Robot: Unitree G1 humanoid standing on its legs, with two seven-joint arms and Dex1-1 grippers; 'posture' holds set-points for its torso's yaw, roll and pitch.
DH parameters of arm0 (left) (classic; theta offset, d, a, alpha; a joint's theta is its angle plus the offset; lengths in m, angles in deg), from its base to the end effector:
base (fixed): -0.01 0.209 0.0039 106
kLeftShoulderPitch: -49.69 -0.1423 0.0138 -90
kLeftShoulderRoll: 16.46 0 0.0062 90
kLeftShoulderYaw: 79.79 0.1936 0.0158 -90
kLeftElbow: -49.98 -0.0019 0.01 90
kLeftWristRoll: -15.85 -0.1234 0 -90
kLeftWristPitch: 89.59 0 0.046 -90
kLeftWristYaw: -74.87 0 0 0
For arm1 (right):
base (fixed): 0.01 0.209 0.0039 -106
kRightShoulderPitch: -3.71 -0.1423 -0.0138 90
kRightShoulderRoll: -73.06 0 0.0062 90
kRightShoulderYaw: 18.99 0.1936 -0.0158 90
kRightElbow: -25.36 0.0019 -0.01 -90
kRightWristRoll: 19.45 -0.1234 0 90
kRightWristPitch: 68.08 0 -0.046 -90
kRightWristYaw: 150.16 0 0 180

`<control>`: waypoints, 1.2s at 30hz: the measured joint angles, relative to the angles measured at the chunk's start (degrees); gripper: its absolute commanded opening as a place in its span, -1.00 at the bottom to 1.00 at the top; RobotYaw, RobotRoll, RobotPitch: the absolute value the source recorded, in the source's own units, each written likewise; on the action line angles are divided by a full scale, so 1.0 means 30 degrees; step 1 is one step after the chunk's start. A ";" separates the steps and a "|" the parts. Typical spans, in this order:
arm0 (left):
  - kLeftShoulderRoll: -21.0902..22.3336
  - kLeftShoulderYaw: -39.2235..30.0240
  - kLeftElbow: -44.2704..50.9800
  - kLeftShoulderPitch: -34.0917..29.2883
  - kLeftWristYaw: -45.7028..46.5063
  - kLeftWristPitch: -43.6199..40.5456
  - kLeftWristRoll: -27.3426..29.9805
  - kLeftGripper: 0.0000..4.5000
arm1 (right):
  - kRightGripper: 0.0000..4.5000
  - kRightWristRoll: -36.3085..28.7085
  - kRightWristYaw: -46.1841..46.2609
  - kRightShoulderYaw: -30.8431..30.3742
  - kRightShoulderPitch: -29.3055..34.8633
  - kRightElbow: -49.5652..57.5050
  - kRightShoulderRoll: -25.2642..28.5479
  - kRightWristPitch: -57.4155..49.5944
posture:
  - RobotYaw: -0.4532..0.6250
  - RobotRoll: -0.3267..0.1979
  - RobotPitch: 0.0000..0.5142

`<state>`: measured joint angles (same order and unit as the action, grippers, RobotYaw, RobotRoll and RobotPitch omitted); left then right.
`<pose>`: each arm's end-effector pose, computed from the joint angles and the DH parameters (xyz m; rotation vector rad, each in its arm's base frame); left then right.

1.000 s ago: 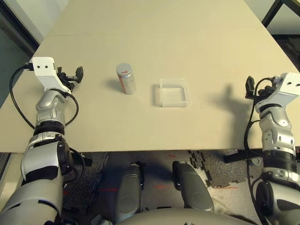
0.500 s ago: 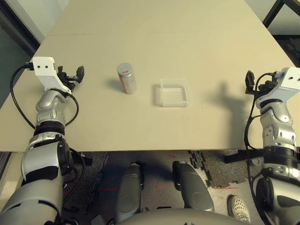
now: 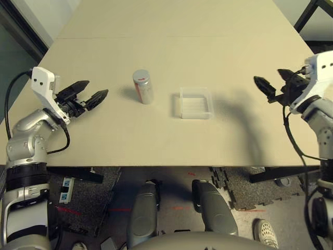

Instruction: Pour the medicine from the bottle into the box.

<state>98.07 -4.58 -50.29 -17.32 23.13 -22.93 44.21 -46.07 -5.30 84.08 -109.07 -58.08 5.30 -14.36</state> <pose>0.2472 0.3126 0.1554 0.0602 0.0469 -0.6487 0.2420 -0.2759 0.1736 -0.1334 0.0650 0.5000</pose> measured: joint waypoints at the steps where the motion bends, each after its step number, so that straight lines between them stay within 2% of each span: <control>1: -0.0122 0.0256 0.0061 0.0191 -0.0075 -0.0171 0.0010 0.97 | 1.00 -0.0118 -0.0102 -0.0137 0.0000 0.0157 0.0002 -0.0250 | -0.33 0.25 -0.29; 5: -0.0649 0.1027 -0.0101 0.1249 -0.0210 -0.0306 -0.0128 0.97 | 1.00 -0.0358 -0.0236 -0.0406 0.0009 0.0933 -0.0016 -0.1057 | -0.38 0.25 -0.30; 13: -0.1604 0.2345 -0.2670 0.3197 -0.0454 0.0869 -0.1241 0.97 | 1.00 -0.0876 0.0013 -0.0846 -0.0127 0.2758 -0.0271 -0.2737 | -0.46 0.25 -0.27; 25: -0.3274 0.3434 -0.5815 0.4301 -0.0845 0.3135 -0.2747 0.97 | 1.00 -0.2132 -0.0247 -0.1871 -0.0562 0.4640 -0.0279 -0.4603 | -0.52 0.25 -0.23; 36: -0.4247 0.3634 -0.8843 0.5040 -0.0680 0.5227 -0.3940 0.97 | 1.00 -0.2246 -0.0221 -0.2021 -0.1257 0.5011 -0.0353 -0.4948 | -0.53 0.25 -0.25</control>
<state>85.33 6.32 -76.82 -2.20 21.09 -7.25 32.39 -52.81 -5.96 78.02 -112.84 -43.05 4.24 -29.20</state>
